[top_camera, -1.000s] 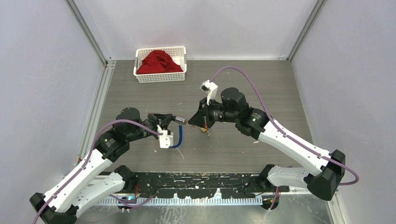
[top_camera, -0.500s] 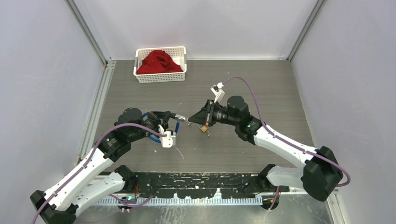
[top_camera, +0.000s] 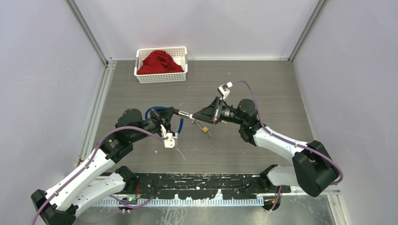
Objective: Unlock with the key
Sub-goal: Unlock the lock.
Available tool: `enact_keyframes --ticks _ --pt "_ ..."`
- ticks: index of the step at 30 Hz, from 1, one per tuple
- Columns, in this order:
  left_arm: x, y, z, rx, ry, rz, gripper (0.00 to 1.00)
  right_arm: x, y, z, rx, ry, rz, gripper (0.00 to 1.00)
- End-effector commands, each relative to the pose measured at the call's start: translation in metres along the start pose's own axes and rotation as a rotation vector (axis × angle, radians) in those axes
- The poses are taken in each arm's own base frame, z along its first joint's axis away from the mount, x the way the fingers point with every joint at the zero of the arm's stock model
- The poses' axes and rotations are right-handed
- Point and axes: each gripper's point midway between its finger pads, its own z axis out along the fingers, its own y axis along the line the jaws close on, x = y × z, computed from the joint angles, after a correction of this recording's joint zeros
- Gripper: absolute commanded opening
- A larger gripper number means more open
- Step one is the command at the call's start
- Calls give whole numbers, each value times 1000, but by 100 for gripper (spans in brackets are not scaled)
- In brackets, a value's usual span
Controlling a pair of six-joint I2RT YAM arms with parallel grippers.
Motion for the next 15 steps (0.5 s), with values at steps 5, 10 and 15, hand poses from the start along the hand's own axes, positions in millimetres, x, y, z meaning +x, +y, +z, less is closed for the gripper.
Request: enact_keyframes --ticks 5,10,15 --pt "-33 44 4 -173 -139 151 0 -1 30 -3 -126 -1 115 1" --pt "-31 44 7 -174 -135 157 0 -3 30 -6 -159 -24 219 1" --pt "-31 48 8 -169 -133 115 0 -9 30 -7 -160 -68 268 1"
